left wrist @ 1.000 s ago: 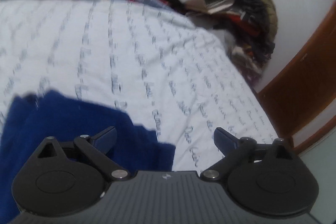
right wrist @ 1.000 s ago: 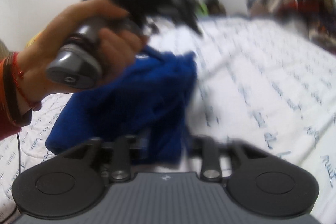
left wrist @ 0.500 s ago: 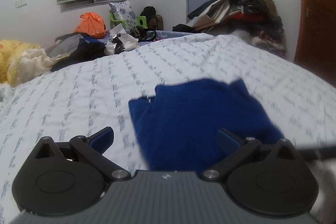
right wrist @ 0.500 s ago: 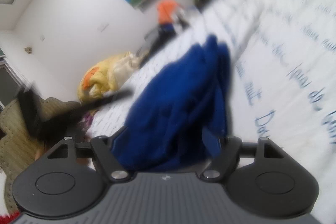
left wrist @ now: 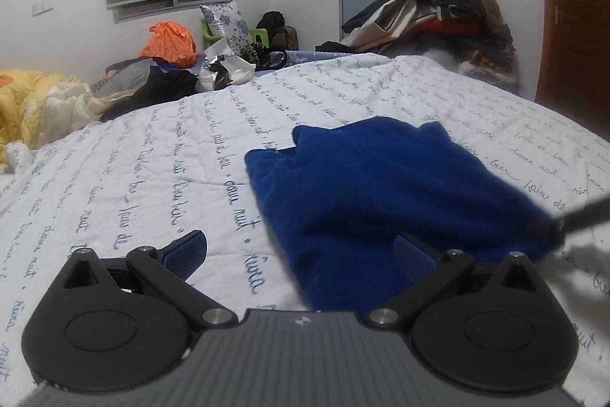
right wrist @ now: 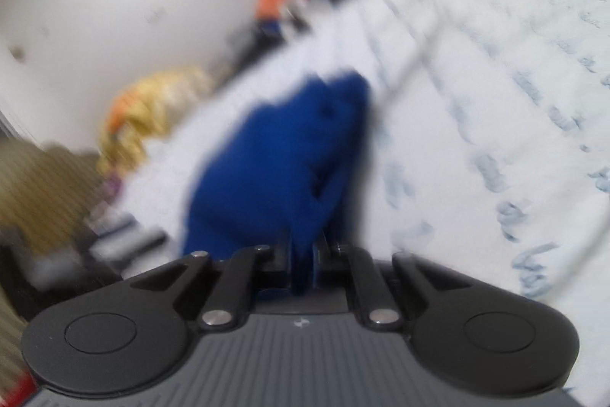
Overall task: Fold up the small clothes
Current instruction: 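Open both grippers to release the folded sweater and withdraw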
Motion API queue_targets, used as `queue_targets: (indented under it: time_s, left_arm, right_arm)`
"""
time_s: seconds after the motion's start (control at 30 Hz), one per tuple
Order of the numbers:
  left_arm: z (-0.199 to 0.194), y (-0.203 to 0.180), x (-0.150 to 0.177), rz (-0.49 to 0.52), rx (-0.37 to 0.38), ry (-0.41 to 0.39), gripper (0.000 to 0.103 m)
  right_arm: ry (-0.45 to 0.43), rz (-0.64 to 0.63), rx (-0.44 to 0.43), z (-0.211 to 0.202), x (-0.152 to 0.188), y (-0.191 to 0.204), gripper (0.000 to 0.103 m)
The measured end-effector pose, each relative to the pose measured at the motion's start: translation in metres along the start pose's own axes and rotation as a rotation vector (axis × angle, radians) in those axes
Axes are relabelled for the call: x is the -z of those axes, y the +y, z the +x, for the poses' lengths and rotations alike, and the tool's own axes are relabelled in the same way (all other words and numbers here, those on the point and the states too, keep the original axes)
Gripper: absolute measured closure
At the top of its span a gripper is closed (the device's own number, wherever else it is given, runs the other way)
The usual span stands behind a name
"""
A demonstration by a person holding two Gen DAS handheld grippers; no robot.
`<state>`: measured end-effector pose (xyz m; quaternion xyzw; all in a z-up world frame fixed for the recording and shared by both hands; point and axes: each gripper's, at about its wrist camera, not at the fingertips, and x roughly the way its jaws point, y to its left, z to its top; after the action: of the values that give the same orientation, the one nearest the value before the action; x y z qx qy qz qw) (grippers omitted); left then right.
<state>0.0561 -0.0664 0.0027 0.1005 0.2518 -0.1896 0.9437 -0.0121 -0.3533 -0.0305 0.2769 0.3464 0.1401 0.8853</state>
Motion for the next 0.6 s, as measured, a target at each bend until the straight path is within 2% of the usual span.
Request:
queue_targets:
  time_s: [0.03,0.07,0.13,0.17,0.2,0.33,0.47,0.6]
  left_arm:
    - [0.002,-0.003,0.000,0.005,-0.003,-0.001,0.000]
    - [0.005,-0.006,0.000,0.012,-0.006,0.005,0.000]
    - [0.011,-0.008,0.001,0.016,-0.005,0.030,0.000]
    - [0.013,-0.007,0.002,0.011,-0.002,0.037,0.000]
    - [0.015,-0.006,0.001,0.002,-0.002,0.040,0.000]
    - [0.027,0.000,-0.010,-0.059,-0.035,0.036,0.000]
    - [0.036,-0.004,-0.018,-0.065,-0.064,0.033,0.000]
    - [0.039,-0.013,-0.019,-0.031,-0.071,0.020,0.000]
  right_arm:
    - [0.030,0.006,0.003,0.006,0.003,-0.003,0.090]
    - [0.050,0.009,0.011,0.010,0.004,-0.003,0.082]
    - [-0.018,-0.038,0.083,0.001,-0.002,0.003,0.065]
    - [-0.069,-0.054,0.109,-0.004,-0.008,0.005,0.049]
    - [-0.115,-0.077,0.125,-0.009,-0.016,0.009,0.040]
    - [-0.182,-0.232,0.126,0.004,-0.054,0.036,0.040]
    - [-0.116,-0.334,0.158,0.059,-0.092,0.052,0.040]
    - [-0.037,-0.392,0.247,0.123,-0.118,0.047,0.041]
